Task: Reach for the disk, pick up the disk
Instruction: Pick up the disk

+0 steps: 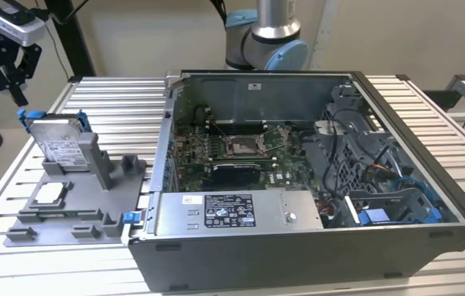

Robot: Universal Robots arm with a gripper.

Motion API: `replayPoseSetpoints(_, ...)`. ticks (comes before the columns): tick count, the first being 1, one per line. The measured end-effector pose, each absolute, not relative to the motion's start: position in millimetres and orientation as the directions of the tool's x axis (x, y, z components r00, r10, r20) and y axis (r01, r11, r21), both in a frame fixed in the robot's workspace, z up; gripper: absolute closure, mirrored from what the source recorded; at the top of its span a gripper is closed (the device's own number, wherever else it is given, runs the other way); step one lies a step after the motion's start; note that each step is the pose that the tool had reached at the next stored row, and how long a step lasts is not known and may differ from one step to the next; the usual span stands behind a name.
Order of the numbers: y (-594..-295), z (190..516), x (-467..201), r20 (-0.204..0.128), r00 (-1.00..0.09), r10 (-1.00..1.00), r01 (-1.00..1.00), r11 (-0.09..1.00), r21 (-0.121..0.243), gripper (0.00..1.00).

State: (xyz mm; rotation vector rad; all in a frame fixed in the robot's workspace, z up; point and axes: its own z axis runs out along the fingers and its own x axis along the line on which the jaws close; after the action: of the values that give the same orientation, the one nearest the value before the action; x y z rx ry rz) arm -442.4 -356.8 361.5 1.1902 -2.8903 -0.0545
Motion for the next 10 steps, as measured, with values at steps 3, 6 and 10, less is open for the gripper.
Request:
replayPoseSetpoints(3,-356.8,361.5,-442.3,0.001,-0.703,-0.711,-0.711,0.702,0.038,1.0)
replayPoseSetpoints(6,-356.8,361.5,-442.3,0.0,-0.701,-0.713,-0.713,0.701,0.037,1.0)
replayPoseSetpoints(10,-356.8,361.4,-442.4,-0.001,-0.697,-0.717,-0.716,0.697,0.036,1.0)
